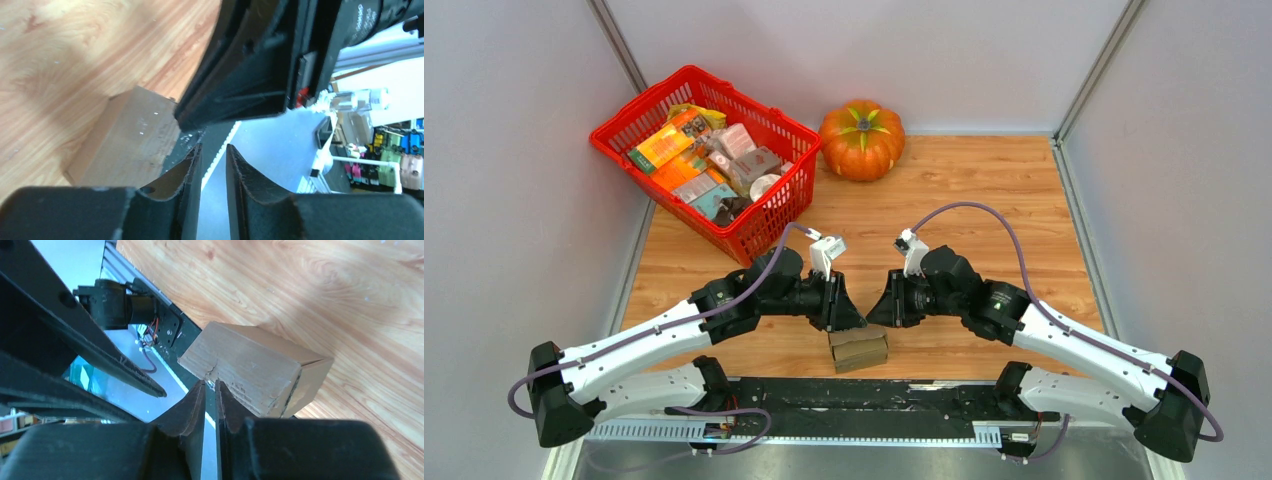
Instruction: Fold the paper box
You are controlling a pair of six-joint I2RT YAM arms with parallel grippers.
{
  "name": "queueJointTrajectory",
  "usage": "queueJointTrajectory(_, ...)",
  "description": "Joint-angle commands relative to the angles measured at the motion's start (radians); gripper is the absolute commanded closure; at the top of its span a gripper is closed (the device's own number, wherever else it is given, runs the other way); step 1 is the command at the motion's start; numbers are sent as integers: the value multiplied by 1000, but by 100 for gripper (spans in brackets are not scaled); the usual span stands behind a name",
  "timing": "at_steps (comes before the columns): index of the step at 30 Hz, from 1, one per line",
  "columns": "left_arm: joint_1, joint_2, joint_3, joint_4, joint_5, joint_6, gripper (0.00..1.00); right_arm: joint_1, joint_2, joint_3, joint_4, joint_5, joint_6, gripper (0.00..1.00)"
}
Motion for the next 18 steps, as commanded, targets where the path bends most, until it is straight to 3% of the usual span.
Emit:
queueJointTrajectory(1, 44, 16, -59, 46, 32, -41, 73, -17, 4, -43, 120, -114, 0, 86)
queueJointTrajectory(5, 58, 18, -139, 82, 17, -50, 81, -57, -3, -130, 155, -132, 5, 91)
queueJointTrajectory(14, 61, -22, -357, 256, 23, -158, 85, -89, -51, -279, 215, -152, 31, 94)
queueJointTrajectory(18, 61, -48, -293, 125, -11, -101, 82, -91, -63, -275, 200, -157, 19, 94)
